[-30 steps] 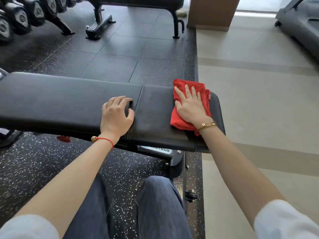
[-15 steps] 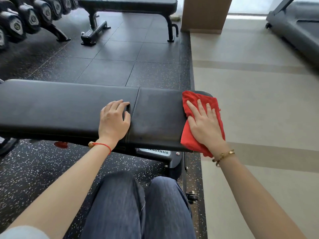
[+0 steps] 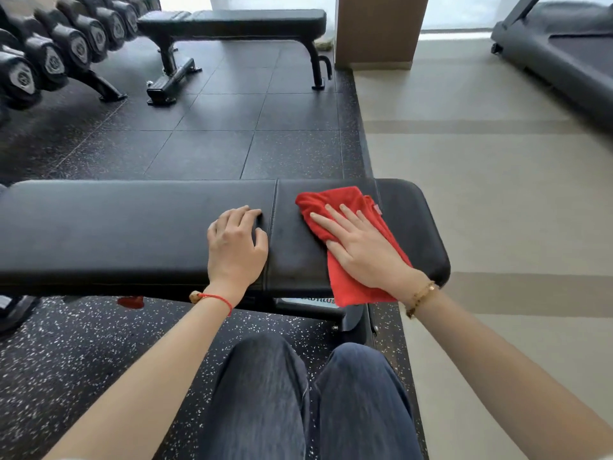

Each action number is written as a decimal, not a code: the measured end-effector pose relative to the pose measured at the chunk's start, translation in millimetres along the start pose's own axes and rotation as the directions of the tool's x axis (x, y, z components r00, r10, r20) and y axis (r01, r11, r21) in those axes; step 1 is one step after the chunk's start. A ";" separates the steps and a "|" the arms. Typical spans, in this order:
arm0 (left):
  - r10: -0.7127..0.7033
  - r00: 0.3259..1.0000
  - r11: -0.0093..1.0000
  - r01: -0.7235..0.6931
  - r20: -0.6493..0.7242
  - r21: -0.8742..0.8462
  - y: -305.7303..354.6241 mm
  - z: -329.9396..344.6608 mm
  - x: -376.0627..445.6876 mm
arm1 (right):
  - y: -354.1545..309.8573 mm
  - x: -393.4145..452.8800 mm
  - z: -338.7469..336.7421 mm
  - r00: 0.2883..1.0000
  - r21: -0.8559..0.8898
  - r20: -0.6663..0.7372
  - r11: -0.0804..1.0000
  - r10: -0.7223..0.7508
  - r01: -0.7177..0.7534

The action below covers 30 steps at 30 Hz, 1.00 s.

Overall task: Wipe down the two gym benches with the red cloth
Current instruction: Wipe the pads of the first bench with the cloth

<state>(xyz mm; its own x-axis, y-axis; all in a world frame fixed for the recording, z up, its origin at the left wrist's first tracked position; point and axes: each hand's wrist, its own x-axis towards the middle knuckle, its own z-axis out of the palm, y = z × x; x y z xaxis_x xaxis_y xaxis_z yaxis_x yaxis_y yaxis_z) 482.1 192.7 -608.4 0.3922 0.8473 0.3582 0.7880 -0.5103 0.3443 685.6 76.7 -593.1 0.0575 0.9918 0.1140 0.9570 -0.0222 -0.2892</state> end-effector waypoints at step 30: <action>-0.016 1.000 1.000 0.015 0.019 0.022 1.7 -1.2 0.4 | -15.1 86.8 7.7 0.960 -0.047 0.001 0.959 0.281 -0.281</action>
<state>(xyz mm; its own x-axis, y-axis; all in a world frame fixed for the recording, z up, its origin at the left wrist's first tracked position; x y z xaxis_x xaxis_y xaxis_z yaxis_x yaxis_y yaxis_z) 483.0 192.0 -606.6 0.3884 0.8578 0.3366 0.8044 -0.4938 0.3303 674.0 164.2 -586.2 0.3236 0.9458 0.0268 0.9148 -0.3055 -0.2642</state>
